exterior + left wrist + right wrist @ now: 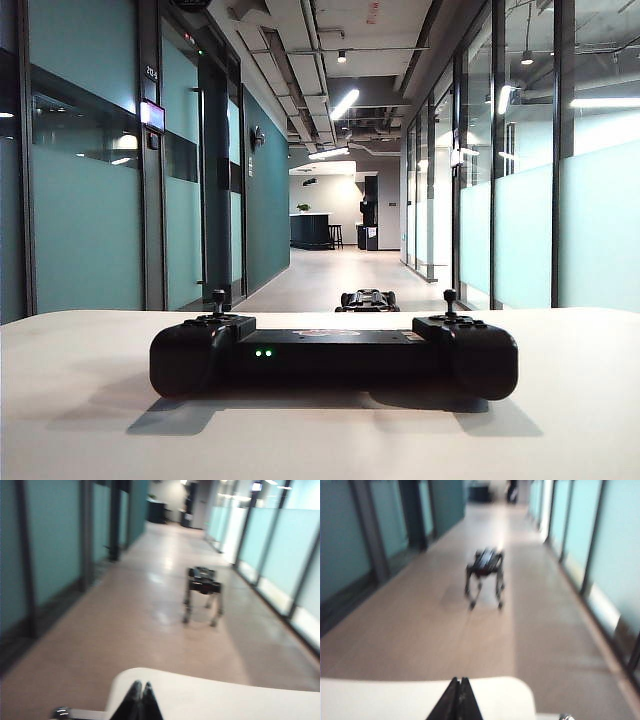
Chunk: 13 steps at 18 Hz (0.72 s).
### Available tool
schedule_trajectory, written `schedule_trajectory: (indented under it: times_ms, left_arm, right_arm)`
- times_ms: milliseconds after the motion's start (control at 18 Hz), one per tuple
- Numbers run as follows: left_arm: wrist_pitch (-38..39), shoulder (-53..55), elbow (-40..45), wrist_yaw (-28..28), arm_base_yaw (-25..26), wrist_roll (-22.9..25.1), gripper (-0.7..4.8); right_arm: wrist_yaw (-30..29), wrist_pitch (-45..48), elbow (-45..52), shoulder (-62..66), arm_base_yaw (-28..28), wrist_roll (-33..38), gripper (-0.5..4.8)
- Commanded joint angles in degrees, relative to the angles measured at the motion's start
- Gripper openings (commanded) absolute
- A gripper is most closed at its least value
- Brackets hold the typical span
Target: Push the left joystick on the remote control sitting on the white table forward to make the robot dog walk in a straight line until it approaches the door.
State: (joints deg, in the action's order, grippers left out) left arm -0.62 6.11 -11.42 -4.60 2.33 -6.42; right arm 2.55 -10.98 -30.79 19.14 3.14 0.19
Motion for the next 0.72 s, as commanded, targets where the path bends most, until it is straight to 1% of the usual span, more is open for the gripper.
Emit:
schedule_trajectory:
  times_ms: [56, 222, 278, 389, 555, 722]
  left_arm:
    - [-0.2, 5.6, -3.8, -5.5, 0.0, -1.6, -0.05]
    - [1.5, 12.6, -8.4, -9.0, -0.1, -2.0, -0.05]
    - [2.7, 15.1, -10.3, -9.7, -0.4, -2.0, -0.05]
    - [5.7, 19.8, -14.1, -9.6, -2.3, -2.0, -0.05]
    - [10.1, 27.3, -20.1, -9.7, -7.2, -2.7, -0.05]
    - [15.6, 33.9, -26.2, -9.6, -13.2, -2.6, -0.05]
  right_arm:
    - [-1.6, -6.7, -8.8, 7.8, 1.4, 3.0, -0.03]
    - [-1.5, -18.1, -17.7, 15.8, 5.4, 6.5, -0.04]
    - [-0.7, -22.1, -21.0, 19.3, 7.8, 7.4, -0.04]
    - [-0.7, -25.6, -24.5, 24.3, 12.2, 8.3, -0.05]
    - [-0.7, -28.2, -27.4, 30.9, 18.6, 14.1, -0.04]
    - [-1.0, -30.6, -28.0, 35.8, 23.4, 16.8, -0.04]
